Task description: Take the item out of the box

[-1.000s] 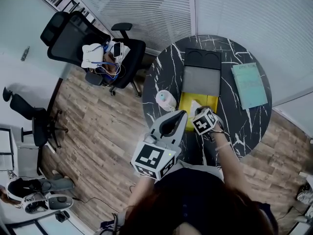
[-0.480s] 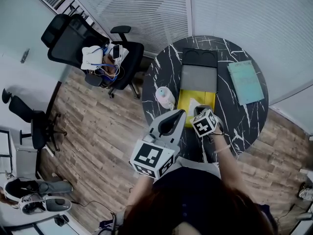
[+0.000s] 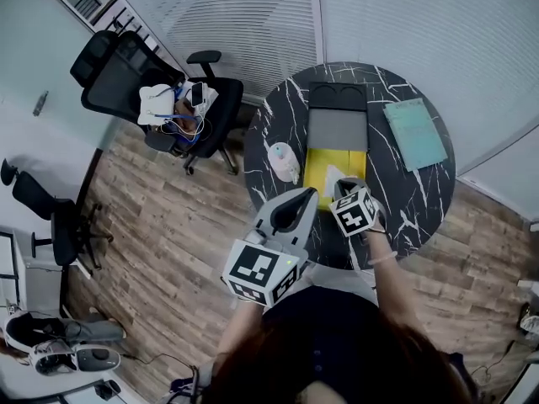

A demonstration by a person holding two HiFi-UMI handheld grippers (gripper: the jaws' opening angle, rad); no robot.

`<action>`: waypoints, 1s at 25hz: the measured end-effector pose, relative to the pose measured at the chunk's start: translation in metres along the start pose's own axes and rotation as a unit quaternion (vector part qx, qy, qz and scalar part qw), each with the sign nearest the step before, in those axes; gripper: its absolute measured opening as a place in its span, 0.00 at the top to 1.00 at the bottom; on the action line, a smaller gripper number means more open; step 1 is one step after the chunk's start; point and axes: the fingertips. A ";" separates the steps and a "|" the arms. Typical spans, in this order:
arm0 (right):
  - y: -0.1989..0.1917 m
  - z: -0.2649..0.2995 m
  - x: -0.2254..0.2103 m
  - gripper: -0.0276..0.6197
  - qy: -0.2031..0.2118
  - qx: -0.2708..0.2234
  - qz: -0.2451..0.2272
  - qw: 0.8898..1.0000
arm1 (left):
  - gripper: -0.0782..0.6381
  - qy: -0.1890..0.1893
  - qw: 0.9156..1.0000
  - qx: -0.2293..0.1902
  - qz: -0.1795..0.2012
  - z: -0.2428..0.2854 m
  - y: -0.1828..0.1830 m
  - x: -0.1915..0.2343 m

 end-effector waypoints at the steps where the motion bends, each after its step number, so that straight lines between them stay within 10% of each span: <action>1: 0.000 -0.003 0.000 0.92 -0.003 -0.003 0.000 1.000 | 0.85 -0.002 1.000 -0.001 0.001 -0.002 0.000 -0.002; 25: 0.001 -0.099 0.032 0.92 -0.071 -0.055 0.002 0.996 | 0.85 -0.030 0.999 -0.027 0.013 -0.080 -0.003 -0.049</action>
Point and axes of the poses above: the fingertips, and each gripper's own axes: z forward along the fingers, x to its left, y out of its top, and after that the axes turned 9 degrees about -y, right-handed
